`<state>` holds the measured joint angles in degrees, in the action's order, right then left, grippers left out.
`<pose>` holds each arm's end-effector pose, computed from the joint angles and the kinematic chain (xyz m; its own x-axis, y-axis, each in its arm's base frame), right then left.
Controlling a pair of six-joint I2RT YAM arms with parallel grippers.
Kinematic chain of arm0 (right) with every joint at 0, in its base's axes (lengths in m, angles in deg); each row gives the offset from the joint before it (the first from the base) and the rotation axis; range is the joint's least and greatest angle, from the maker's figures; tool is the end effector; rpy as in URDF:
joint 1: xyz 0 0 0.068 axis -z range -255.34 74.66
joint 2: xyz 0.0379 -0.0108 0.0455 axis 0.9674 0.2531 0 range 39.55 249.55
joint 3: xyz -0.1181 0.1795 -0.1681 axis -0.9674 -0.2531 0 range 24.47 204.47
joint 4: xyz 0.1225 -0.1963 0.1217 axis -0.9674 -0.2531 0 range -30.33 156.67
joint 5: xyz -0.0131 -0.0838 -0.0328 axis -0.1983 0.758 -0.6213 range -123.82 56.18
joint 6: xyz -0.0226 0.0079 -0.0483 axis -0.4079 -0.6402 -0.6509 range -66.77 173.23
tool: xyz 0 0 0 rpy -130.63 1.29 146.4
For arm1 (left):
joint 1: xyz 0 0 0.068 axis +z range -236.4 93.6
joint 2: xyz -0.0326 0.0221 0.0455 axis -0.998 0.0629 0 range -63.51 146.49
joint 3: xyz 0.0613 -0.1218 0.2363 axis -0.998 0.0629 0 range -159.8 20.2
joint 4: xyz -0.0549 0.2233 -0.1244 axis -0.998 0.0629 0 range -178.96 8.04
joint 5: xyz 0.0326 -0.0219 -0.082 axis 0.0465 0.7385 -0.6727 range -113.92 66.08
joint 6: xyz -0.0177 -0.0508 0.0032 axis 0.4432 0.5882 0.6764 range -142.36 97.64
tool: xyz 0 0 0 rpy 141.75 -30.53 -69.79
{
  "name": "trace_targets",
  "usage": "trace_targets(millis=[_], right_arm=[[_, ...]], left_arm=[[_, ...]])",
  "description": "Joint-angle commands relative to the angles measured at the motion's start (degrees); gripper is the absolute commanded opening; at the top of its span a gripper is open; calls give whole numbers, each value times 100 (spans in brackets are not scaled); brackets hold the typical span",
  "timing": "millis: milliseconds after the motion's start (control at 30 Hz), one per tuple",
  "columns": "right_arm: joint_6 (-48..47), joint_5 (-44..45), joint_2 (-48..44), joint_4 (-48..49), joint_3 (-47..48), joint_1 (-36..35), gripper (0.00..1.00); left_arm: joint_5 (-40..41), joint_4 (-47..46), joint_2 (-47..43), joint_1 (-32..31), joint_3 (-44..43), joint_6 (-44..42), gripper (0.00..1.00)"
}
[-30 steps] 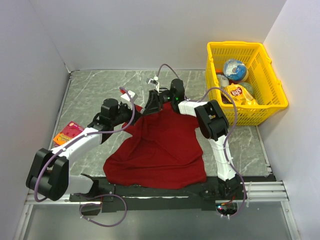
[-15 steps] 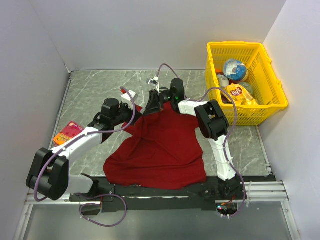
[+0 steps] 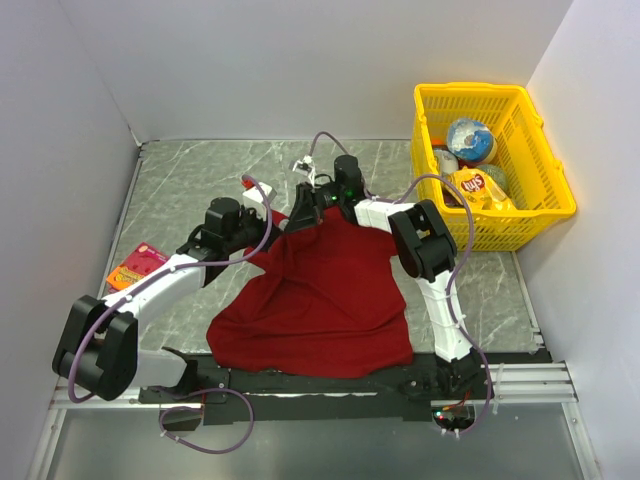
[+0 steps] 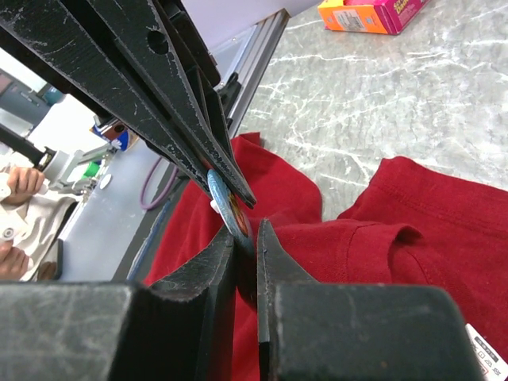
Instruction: Pin the brooch onto the clothing
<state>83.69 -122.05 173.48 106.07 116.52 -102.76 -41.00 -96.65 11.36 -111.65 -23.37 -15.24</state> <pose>0.4281 0.2622 0.1816 -0.4896 -0.2362 -0.8393 -0.7569 -0.3627 0.5436 0.2584 -0.1334 0.2491 -0.4402 0.0766 -0.8946 0.6014 0.7650 -0.2304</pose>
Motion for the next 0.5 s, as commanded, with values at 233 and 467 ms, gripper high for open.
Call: trace_targets(millis=[233,467], right_arm=[[48,1852,-490,-81,-178,35,0],[154,2170,-614,-11,-319,44,0]], left_arm=[[-542,-198,-324,-322,-2,9,1],[-419,-242,-482,-340,129,44,1]])
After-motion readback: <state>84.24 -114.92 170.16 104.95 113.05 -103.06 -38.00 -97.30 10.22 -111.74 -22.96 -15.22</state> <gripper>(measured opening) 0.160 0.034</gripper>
